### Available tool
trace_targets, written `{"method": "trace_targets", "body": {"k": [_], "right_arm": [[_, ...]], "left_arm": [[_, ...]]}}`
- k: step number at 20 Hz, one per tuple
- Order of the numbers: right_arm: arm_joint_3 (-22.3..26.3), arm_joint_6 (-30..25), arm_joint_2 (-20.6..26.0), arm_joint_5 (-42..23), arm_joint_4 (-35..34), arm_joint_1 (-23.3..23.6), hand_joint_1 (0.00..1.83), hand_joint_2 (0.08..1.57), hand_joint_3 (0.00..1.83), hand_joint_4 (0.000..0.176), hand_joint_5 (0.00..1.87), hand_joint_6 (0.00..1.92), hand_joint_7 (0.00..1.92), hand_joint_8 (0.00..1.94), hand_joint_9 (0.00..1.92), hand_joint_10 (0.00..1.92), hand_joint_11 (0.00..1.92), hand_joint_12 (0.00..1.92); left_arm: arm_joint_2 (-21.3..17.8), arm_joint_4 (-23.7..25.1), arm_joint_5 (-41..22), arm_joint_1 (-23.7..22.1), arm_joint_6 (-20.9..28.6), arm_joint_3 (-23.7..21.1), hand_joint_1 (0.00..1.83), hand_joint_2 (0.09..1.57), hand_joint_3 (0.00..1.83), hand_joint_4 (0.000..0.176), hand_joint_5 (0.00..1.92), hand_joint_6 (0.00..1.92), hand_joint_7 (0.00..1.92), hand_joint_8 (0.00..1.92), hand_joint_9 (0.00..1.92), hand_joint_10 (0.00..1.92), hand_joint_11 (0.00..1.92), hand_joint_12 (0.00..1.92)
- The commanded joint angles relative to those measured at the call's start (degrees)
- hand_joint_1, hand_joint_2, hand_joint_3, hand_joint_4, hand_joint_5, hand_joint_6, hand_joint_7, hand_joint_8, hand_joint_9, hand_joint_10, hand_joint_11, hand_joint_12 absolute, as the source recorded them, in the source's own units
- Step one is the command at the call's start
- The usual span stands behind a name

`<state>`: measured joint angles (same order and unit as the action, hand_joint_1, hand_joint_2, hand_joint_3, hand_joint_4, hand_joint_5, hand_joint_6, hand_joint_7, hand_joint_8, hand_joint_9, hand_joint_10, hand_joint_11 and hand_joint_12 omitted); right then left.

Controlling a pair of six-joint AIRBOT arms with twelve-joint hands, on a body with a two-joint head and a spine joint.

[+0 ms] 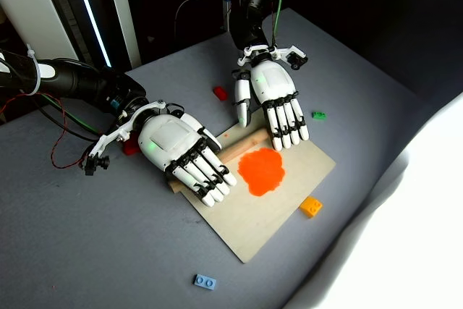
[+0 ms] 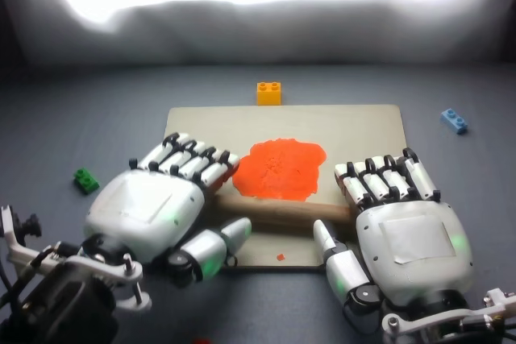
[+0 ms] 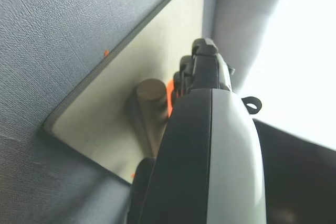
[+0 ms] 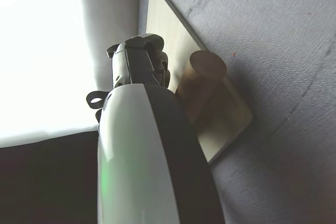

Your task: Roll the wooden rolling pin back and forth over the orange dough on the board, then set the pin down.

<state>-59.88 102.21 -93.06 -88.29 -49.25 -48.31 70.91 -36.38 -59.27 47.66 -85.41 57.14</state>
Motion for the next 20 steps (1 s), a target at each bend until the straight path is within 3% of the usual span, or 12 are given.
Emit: {"method": "trace_targets", "body": {"k": [1, 6, 8, 12, 14, 16, 20], "right_arm": [[-0.19, 0.09, 0.38, -5.44, 4.66, 0.48, 0.0, 1.46, 0.0, 0.0, 0.43, 0.0, 0.45, 0.01, 0.35, 0.0, 0.0, 0.76], [-0.19, 0.09, 0.56, -5.64, 4.83, 0.8, 0.0, 1.46, 0.0, 0.0, 0.42, 0.0, 0.44, 0.0, 0.35, 0.0, 0.0, 0.7], [-0.18, -0.08, 0.8, -5.82, 5.8, 0.9, 0.0, 1.46, 0.0, 0.0, 0.42, 0.01, 0.43, 0.01, 0.35, 0.0, 0.0, 0.76], [-0.17, -0.35, 1.75, -6.19, 6.35, 1.81, 0.0, 1.46, 0.0, 0.0, 0.42, 0.01, 0.44, 0.01, 0.35, 0.0, 0.0, 0.76], [-0.16, -0.66, 2.68, -6.21, 7.96, 2.67, 0.0, 1.46, 0.0, 0.0, 0.41, 0.0, 0.41, 0.0, 0.32, 0.0, 0.0, 0.67], [0.0, -1.6, 4.28, -5.38, 10.4, 3.84, 0.0, 1.46, 0.0, 0.0, 0.41, 0.01, 0.42, 0.01, 0.31, 0.0, 0.0, 0.64], [0.3, -5.24, 8.09, -1.73, 10.45, 6.01, 0.0, 1.47, 0.0, 0.0, 0.4, 0.0, 0.43, 0.0, 0.33, 0.01, 0.0, 0.66]], "left_arm": [[-0.21, 2.95, -6.18, -0.68, 0.12, 0.32, 0.0, 1.45, 0.0, 0.0, 0.21, 0.0, 0.2, 0.0, 0.13, 0.0, 0.0, 0.16], [-0.45, 2.94, -5.16, -2.85, -0.25, 0.75, 0.0, 1.46, 0.0, 0.0, 0.22, 0.01, 0.21, 0.0, 0.14, 0.0, 0.0, 0.13], [-0.96, 2.94, -3.63, -4.22, -0.98, 0.75, 0.0, 1.46, 0.0, 0.0, 0.25, 0.01, 0.24, 0.01, 0.16, 0.01, 0.0, 0.23], [-2.87, 2.64, 1.26, -7.56, -3.38, 0.4, 0.0, 1.46, 0.0, 0.0, 0.24, 0.0, 0.23, 0.0, 0.16, 0.0, 0.0, 0.33], [-4.14, 1.66, 4.09, -9.6, -5.18, 0.09, 0.0, 1.46, 0.0, 0.0, 0.25, 0.01, 0.24, 0.0, 0.17, 0.01, 0.0, 0.35], [-5.71, 0.1, 8.31, -11.94, -7.63, -0.47, 0.0, 1.46, 0.0, 0.0, 0.24, 0.0, 0.21, 0.0, 0.13, 0.0, 0.0, 0.25], [-8.45, -2.82, 14.18, -15.2, -10.99, -2.32, 0.0, 1.46, 0.0, 0.0, 0.23, 0.0, 0.22, 0.0, 0.14, 0.0, 0.0, 0.26]]}}
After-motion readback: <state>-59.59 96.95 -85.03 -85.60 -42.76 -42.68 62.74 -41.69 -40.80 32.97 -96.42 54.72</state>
